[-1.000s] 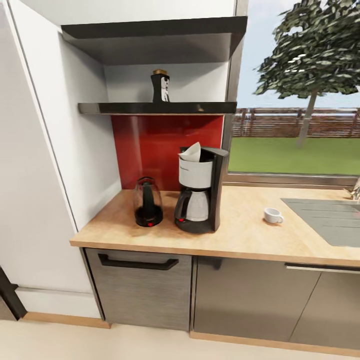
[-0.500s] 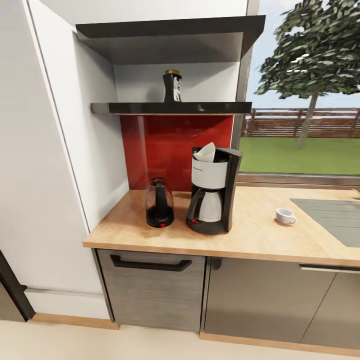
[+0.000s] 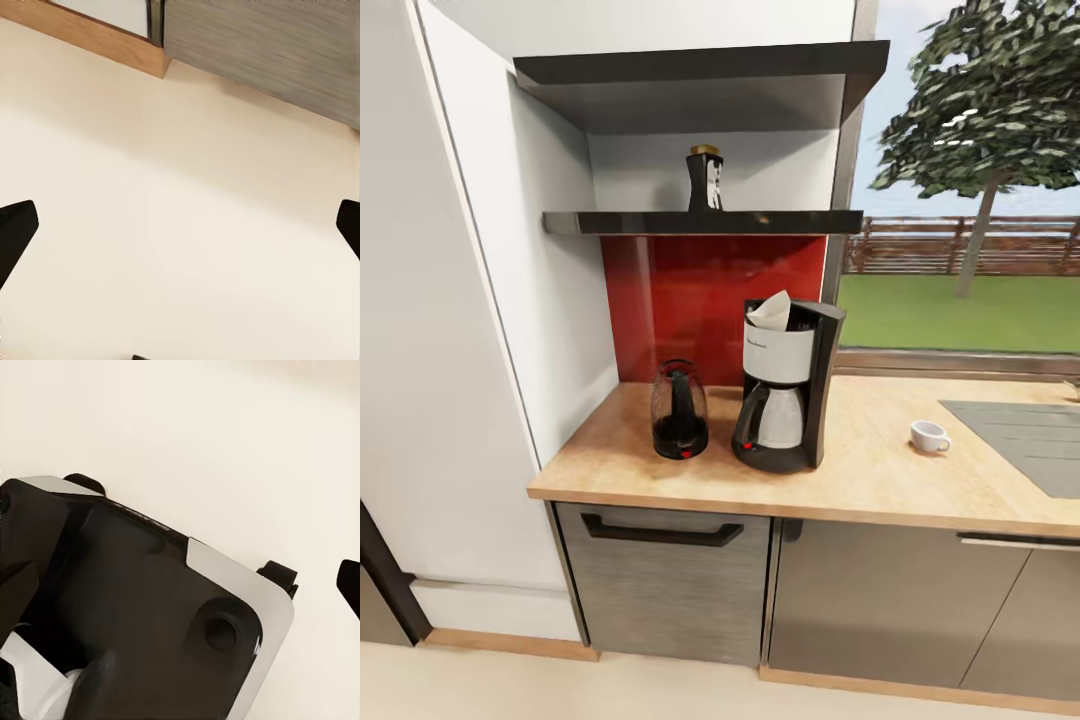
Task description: Set up a coffee station on the kitchen countertop: keep the coffee maker on the countertop, move the bottle of coffee from the kitchen shelf to the counter next to the coffee maker, place a paper coffee filter on top of the coffee maker, put the saucer next to the coffee maker with the coffee cup on the saucer, and place the electric kettle next to the coffee maker.
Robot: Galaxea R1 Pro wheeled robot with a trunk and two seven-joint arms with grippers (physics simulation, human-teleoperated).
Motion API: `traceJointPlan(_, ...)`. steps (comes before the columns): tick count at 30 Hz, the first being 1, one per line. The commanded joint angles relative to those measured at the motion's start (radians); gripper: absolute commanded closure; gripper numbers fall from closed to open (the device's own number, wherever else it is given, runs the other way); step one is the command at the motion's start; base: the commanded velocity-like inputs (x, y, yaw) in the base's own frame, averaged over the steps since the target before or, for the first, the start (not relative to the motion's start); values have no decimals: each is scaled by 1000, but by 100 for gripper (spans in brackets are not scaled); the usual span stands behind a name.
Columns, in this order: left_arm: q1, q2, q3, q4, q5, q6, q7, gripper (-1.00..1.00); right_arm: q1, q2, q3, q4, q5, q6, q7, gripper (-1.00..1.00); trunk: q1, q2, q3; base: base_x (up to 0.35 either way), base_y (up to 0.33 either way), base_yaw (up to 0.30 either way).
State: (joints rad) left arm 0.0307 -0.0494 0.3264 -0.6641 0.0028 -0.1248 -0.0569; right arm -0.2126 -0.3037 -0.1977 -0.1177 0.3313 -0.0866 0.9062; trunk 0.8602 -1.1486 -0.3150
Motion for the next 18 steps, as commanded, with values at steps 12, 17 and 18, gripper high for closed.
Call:
traceJointPlan(12, 0, -1, 5, -1, 0, 0, -6, -100, -1, 0, -6, 1, 11, -9, 1, -100, -46, 84, 37, 0, 0, 0)
traceJointPlan(17, 0, -1, 5, -1, 0, 0, -6, -100, -1, 0, -6, 1, 11, -9, 1, -100, -65, 119, 52, 0, 0, 0)
traceJointPlan(18, 0, -1, 5, -1, 0, 0, -6, -100, -1, 0, -6, 1, 11, -9, 1, -100, -69, 126, 56, 0, 0, 0)
